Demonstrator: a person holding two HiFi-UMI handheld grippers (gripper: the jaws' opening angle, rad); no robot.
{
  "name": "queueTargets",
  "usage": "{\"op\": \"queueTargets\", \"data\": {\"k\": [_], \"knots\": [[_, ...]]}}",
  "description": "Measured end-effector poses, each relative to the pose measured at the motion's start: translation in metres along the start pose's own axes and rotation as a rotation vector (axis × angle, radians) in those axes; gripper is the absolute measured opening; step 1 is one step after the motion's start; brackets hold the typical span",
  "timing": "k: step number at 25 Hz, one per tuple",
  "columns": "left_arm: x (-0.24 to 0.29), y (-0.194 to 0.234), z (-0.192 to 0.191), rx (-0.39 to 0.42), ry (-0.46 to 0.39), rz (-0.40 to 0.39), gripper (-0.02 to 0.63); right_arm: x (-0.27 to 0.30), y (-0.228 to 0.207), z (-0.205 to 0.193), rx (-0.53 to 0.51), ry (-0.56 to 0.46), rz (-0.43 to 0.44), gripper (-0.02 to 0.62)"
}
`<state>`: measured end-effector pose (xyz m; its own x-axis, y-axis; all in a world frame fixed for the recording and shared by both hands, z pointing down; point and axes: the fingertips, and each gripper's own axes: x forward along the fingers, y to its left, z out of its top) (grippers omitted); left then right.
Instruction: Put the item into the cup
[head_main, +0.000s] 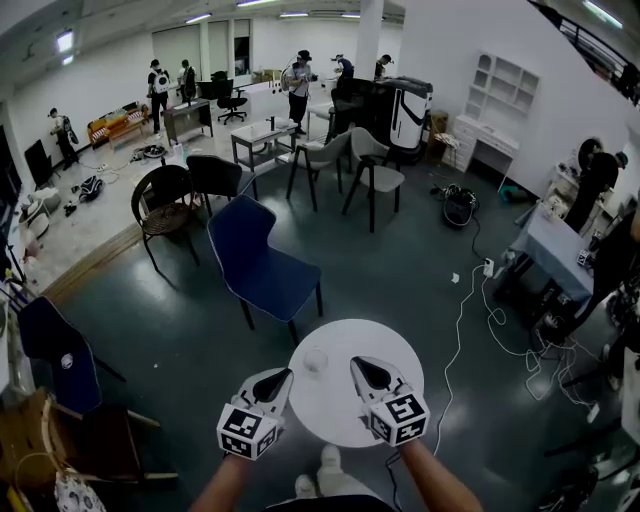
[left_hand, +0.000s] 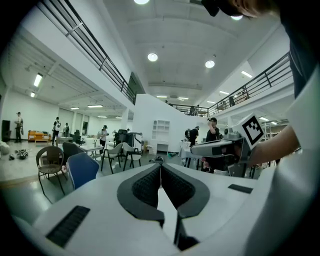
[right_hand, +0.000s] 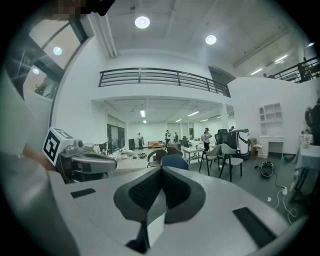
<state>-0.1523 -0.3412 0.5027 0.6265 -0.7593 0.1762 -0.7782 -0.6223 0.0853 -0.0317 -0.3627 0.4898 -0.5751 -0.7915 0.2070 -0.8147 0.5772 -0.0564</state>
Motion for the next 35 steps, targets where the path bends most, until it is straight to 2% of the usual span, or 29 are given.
{"op": "queueTargets", "data": {"k": [14, 29, 35], "knots": [[-0.055, -0.020, -0.012, 0.033, -0.024, -0.015, 0.018, -0.031, 0.047, -0.012, -0.004, -0.025, -0.018, 0.015], [-0.042, -0.035, 0.019, 0.074, -0.053, -0.039, 0.018, -0.045, 0.042, 0.005, -0.006, -0.056, -0.019, 0.015], [-0.047, -0.056, 0.023, 0.083, -0.062, -0.036, 0.018, -0.065, 0.046, 0.001, -0.009, -0.046, -0.006, 0.015]]}}
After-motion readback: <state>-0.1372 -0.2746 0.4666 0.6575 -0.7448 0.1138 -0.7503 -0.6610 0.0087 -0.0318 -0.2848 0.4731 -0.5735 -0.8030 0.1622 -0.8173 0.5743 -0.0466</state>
